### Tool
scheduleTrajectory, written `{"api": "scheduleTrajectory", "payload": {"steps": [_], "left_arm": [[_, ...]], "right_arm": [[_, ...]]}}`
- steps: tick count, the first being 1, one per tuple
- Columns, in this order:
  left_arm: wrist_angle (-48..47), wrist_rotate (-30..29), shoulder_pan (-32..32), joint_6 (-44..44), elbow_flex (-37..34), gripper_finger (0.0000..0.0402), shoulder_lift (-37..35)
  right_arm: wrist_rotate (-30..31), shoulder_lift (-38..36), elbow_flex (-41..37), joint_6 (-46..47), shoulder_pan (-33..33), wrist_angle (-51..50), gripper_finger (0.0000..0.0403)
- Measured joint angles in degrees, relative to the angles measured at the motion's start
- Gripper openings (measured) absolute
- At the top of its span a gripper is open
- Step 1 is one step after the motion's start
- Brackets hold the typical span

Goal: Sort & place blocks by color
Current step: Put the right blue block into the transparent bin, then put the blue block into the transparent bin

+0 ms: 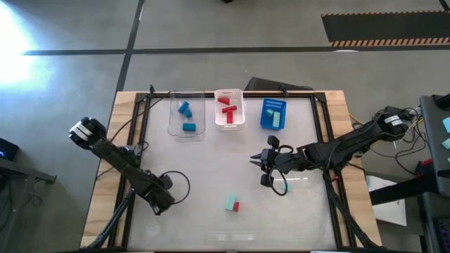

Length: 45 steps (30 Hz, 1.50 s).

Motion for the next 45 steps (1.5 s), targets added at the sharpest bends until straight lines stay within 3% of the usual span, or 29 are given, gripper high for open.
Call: {"api": "scheduleTrajectory", "payload": {"steps": [5,10,16,22,26,30,35,40,45], "left_arm": [[-0.35,-0.08,0.00,-0.03,-0.17,0.0082,-0.42],[-0.18,-1.13,0.29,-0.07,1.01,0.0056,-1.65],[2.20,-12.57,1.14,0.83,3.26,0.0050,-3.37],[1.88,-14.38,1.09,9.93,5.73,0.0051,-4.29],[3.28,-12.56,1.09,21.83,6.12,0.0054,-4.29],[2.54,-9.86,1.16,31.47,6.12,0.0083,-4.30],[1.88,-9.41,1.22,40.87,5.58,0.0155,-4.33],[2.01,-13.39,1.22,53.62,5.09,0.0223,-3.62],[2.53,-14.88,1.47,64.42,4.46,0.0250,-2.49]], "right_arm": [[-0.02,0.00,0.00,0.00,0.00,0.00,0.0057],[-0.02,0.00,0.00,0.00,0.00,-0.01,0.0057],[-0.02,0.00,0.00,-0.02,0.00,-0.02,0.0057],[-0.02,0.00,0.00,-0.28,0.00,-0.04,0.0057],[-0.02,0.00,0.00,-0.70,0.00,-0.02,0.0057],[-0.02,0.00,0.00,-0.48,0.00,-0.03,0.0057],[-0.02,0.00,0.00,0.02,0.00,0.00,0.0057],[0.00,0.00,0.00,0.44,0.00,0.42,0.0057],[0.00,0.00,0.00,0.93,0.00,0.96,0.0057]]}}
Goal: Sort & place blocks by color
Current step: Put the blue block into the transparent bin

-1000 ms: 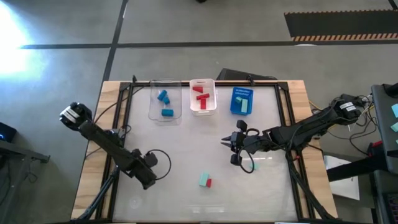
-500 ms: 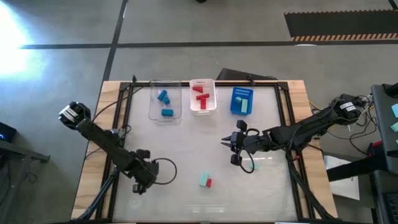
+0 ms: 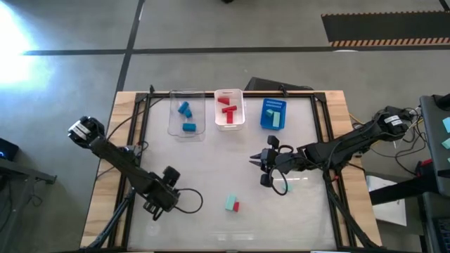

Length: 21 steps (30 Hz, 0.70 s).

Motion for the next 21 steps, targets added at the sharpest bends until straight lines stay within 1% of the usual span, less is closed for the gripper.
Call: {"api": "scheduleTrajectory", "payload": {"steps": [8,13,17,21], "left_arm": [[0.58,1.87,0.02,2.06,-0.93,0.0251,1.64],[3.75,1.84,0.04,3.45,-2.37,0.0242,2.13],[4.56,1.78,0.02,3.53,-2.98,0.0216,2.11],[4.88,2.40,0.00,3.28,-3.39,0.0171,2.02]], "right_arm": [[0.02,0.00,0.00,0.12,0.00,0.05,0.0057],[0.02,0.00,0.00,0.13,0.00,0.07,0.0057],[0.02,0.00,0.00,0.14,0.00,0.09,0.0057],[0.02,0.00,0.00,0.14,0.00,0.09,0.0057]]}}
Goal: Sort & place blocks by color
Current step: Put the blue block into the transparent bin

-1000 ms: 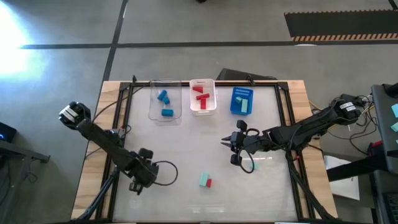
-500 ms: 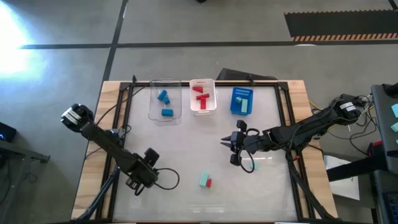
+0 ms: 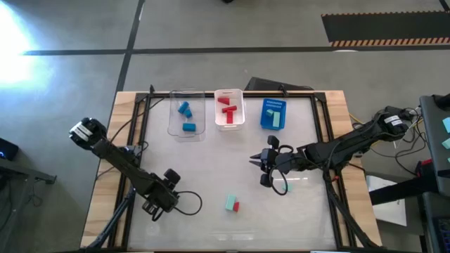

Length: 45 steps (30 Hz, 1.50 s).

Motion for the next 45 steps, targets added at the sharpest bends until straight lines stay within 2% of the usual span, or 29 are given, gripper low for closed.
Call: {"api": "scheduleTrajectory", "payload": {"steps": [5,10,14,21,28,37,41,43,45], "left_arm": [[-0.58,-0.55,0.04,-0.39,-0.03,0.0123,-0.07],[-1.05,-1.81,0.35,-1.92,0.65,0.0123,0.05],[-1.03,-7.97,2.13,-1.90,4.10,0.0130,0.05],[-5.56,-14.33,11.93,-0.94,12.45,0.0132,-0.62],[-9.65,-19.10,26.19,8.12,21.70,0.0133,-3.26],[-7.31,-18.41,54.88,23.68,23.79,0.0134,-4.55],[1.42,-10.85,66.73,28.13,23.75,0.0134,-2.33],[7.18,-6.02,71.54,28.79,23.77,0.0134,-0.63],[10.93,-3.68,75.41,29.01,23.79,0.0134,1.80]], "right_arm": [[0.00,0.00,0.00,0.00,0.00,-0.02,0.0057],[0.01,0.00,0.00,-0.02,0.00,-0.04,0.0057],[0.00,0.00,0.00,-0.02,0.00,-0.09,0.0057],[0.00,0.00,0.00,-0.15,0.00,-0.14,0.0057],[0.00,0.00,0.00,-0.15,0.00,-0.17,0.0057],[-0.01,0.00,0.00,-0.17,0.00,-0.19,0.0057],[-0.01,0.00,0.00,-0.60,0.00,-0.18,0.0057],[-0.02,0.00,0.00,-1.06,0.00,-0.17,0.0057],[0.00,0.00,0.00,-1.11,0.00,-0.17,0.0057]]}}
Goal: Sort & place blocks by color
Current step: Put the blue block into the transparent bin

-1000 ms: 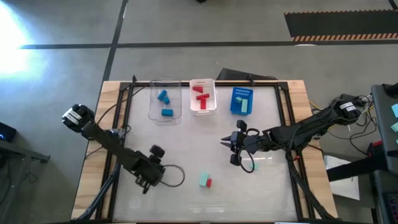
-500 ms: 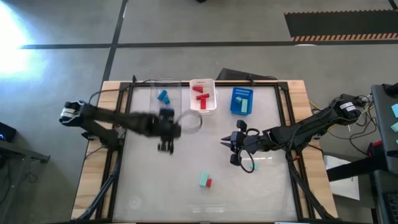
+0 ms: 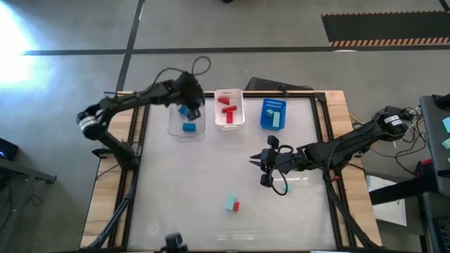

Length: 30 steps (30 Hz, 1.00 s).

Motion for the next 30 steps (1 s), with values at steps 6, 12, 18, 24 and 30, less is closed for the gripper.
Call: {"api": "scheduleTrajectory", "payload": {"steps": [6,12,18,24,30], "left_arm": [[2.10,1.12,5.23,2.27,0.00,0.0134,7.64],[2.73,1.11,5.37,3.10,-0.02,0.0134,12.44],[3.28,-0.11,5.37,4.03,-0.02,0.0135,13.49],[3.76,-0.15,5.37,4.04,-0.02,0.0135,12.98],[3.67,-0.13,5.37,4.02,-0.02,0.0135,12.98]], "right_arm": [[-0.02,0.00,0.00,-0.35,0.00,0.00,0.0057],[-0.02,0.00,0.00,-0.37,0.00,0.00,0.0057],[-0.02,0.00,0.00,0.04,0.00,0.00,0.0057],[-0.02,0.00,0.00,0.04,0.00,0.02,0.0057],[-0.02,0.00,0.00,0.04,0.00,0.02,0.0057]]}}
